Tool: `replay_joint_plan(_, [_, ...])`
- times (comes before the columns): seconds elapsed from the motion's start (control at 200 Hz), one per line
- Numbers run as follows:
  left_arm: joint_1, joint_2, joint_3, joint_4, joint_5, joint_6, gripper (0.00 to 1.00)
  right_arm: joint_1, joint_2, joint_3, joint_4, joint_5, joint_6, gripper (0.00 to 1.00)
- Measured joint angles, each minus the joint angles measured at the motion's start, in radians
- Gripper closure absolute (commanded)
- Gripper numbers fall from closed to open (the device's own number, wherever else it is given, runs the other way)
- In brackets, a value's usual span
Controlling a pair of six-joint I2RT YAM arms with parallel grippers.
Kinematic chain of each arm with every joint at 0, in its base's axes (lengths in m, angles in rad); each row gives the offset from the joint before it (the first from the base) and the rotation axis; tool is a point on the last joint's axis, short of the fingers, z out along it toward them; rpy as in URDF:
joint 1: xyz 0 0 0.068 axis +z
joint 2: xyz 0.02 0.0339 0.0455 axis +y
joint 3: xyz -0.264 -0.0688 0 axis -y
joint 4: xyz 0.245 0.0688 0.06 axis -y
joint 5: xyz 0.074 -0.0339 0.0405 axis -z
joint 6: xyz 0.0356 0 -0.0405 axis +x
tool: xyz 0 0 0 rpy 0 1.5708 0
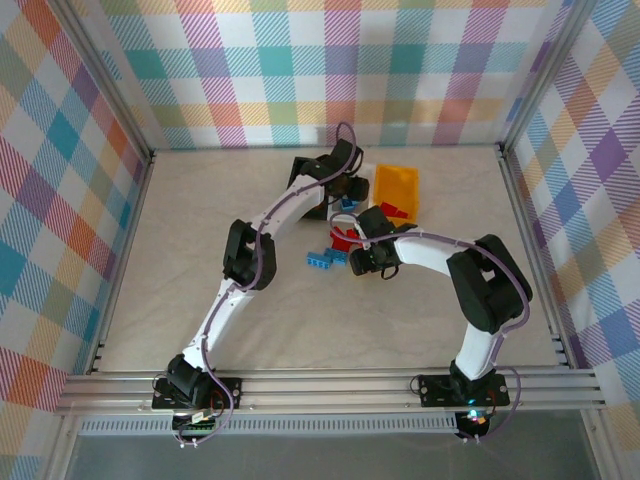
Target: Sort the legos into containers by color
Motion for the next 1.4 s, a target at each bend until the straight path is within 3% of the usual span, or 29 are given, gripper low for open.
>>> replay_joint_plan(0.15, [0.000,0.000,0.000,0.001,0.028,-0.025,0.29,0.000,-0.051,-0.024,-0.002,0.002,0.005,0.43])
replay_joint_plan(0.325, [0.001,-0.050,-0.045,-0.012,0.056,-0.042,0.20,-0.002,-0.222,-0.084,-0.042,0.028,0.022,0.42])
replay_joint_plan(0.565, [0.002,-0.360,-0.368,0.010,0.063,-0.054,0.18,-0.095,-0.347,-0.066,-0.095,0.050,0.059,0.42])
replay_joint_plan(0.775, [-0.007,-0.740,-0.787,0.095,0.036,-0.069,0.17,-0.203,-0.169,0.179,-0.131,0.057,0.064,0.42])
replay_joint_plan(0.945, [-0.016,-0.941,-1.138,0.143,-0.004,-0.079,0.17,-0.252,0.023,0.375,-0.142,0.069,0.063,0.41])
replay_joint_plan(1.17, [-0.069,-0.983,-1.420,0.187,-0.012,-0.107,0.17,-0.285,0.209,0.555,-0.173,0.071,0.059,0.36])
replay_joint_plan(1.4, [-0.082,-0.938,-1.426,0.266,-0.008,-0.106,0.16,-0.289,0.244,0.599,-0.192,0.060,0.053,0.21])
